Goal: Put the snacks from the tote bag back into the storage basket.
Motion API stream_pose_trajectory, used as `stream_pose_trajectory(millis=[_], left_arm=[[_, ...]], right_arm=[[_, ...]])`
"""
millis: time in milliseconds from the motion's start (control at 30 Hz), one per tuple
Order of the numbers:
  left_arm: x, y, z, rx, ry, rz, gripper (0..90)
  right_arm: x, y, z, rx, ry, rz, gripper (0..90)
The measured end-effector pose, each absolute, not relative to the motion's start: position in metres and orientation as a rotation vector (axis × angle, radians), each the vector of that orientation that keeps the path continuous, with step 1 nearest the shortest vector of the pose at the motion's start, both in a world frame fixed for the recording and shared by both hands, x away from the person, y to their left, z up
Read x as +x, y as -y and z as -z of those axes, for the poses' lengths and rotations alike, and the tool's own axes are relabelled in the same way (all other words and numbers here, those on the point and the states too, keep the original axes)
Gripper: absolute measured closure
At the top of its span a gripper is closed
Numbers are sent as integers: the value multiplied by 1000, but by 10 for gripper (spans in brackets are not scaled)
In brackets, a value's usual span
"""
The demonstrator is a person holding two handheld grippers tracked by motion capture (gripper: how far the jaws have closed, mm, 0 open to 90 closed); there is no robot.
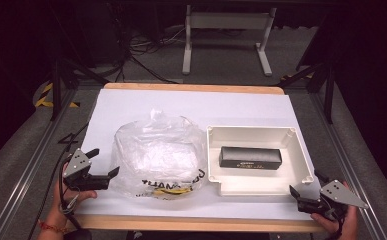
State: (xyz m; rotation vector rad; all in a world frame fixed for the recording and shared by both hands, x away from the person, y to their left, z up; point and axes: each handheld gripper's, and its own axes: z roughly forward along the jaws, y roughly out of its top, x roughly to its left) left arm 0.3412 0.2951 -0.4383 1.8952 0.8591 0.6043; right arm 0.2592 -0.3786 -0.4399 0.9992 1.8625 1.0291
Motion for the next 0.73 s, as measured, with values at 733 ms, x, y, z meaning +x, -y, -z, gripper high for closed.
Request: stream_pose_trajectory(millis=[733], left_arm=[[345, -296, 438, 1881, -874, -599, 61]], right_arm=[[259, 376, 439, 990, -1875, -1011, 52]])
